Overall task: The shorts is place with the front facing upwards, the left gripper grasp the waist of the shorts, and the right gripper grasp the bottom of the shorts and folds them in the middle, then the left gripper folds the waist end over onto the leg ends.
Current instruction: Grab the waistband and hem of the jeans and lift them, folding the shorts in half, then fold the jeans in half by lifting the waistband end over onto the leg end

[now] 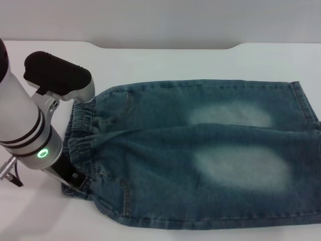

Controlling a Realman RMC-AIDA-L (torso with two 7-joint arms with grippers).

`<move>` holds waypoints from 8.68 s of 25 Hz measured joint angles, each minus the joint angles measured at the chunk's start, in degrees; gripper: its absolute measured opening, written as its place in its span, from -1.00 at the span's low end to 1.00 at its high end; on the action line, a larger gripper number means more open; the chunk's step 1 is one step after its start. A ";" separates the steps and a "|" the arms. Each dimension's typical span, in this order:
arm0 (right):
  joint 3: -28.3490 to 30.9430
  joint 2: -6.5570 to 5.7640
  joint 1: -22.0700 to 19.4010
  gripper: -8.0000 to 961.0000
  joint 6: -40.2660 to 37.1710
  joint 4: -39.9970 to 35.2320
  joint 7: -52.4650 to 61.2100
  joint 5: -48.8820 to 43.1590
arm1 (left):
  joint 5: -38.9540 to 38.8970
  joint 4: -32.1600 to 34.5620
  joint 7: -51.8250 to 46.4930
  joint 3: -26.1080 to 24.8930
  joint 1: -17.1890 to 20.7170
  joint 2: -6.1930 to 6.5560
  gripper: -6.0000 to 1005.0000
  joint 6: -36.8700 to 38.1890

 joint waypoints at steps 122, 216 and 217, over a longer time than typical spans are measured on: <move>-0.15 -0.33 -3.37 -0.93 2.83 -4.86 -10.58 17.51 | 3.40 -9.18 3.88 -5.84 3.91 0.43 -0.89 9.80; -5.11 -0.19 13.88 0.45 -43.92 -30.30 -50.56 22.05 | -7.84 5.56 14.83 -9.29 3.05 0.34 -0.94 37.99; -7.27 -0.12 12.37 0.49 -44.19 -28.70 -52.63 24.57 | -7.99 4.93 14.83 -9.32 3.40 0.34 -0.94 37.86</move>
